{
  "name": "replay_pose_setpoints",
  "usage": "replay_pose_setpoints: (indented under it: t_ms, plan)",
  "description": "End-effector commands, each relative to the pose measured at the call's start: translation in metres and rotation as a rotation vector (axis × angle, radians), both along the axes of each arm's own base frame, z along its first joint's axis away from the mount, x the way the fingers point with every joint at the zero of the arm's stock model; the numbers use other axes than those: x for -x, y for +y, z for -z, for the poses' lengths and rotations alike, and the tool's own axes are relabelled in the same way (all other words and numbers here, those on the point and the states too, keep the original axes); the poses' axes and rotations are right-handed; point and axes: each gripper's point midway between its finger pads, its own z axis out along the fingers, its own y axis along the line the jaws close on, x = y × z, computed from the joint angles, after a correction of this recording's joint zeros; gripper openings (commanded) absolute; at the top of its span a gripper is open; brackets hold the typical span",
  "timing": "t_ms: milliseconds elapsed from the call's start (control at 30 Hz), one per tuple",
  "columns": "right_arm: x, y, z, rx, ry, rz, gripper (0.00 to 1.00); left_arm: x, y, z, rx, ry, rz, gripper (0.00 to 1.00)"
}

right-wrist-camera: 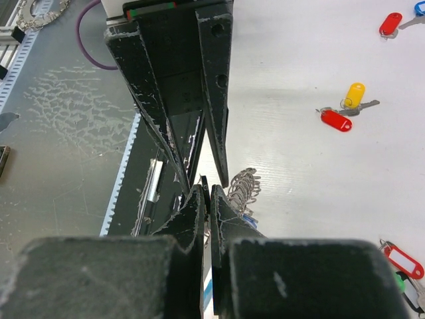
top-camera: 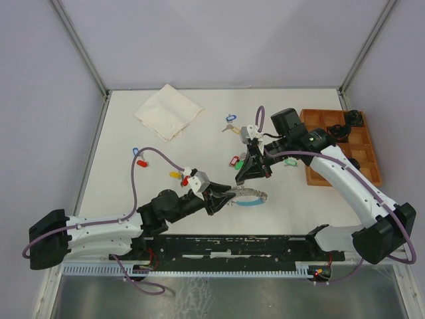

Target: Remove the keys from the keyring

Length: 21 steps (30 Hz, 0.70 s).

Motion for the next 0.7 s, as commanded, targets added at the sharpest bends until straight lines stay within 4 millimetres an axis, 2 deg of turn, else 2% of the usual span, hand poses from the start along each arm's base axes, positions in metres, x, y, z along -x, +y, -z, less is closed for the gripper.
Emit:
replay_pose_setpoints:
  t_ms: [0, 167, 267, 433, 667]
  plan:
    - [-0.002, 0.001, -0.014, -0.040, -0.036, 0.016, 0.01, -0.003, 0.000, -0.018, 0.009, 0.006, -0.044, 0.37]
    - [-0.003, 0.001, -0.014, -0.039, -0.035, 0.020, 0.01, -0.004, -0.005, -0.008, -0.035, 0.027, -0.062, 0.30]
    - [-0.003, 0.001, -0.013, -0.039, -0.033, 0.020, 0.01, -0.011, -0.008, -0.004, -0.055, 0.030, -0.104, 0.27]
    - [-0.003, 0.001, -0.014, -0.040, -0.033, 0.021, 0.01, -0.019, -0.014, -0.012, -0.039, 0.012, -0.132, 0.27]
    - [-0.002, 0.001, -0.014, -0.043, -0.033, 0.020, 0.01, -0.020, -0.023, -0.026, -0.006, -0.015, -0.115, 0.28]
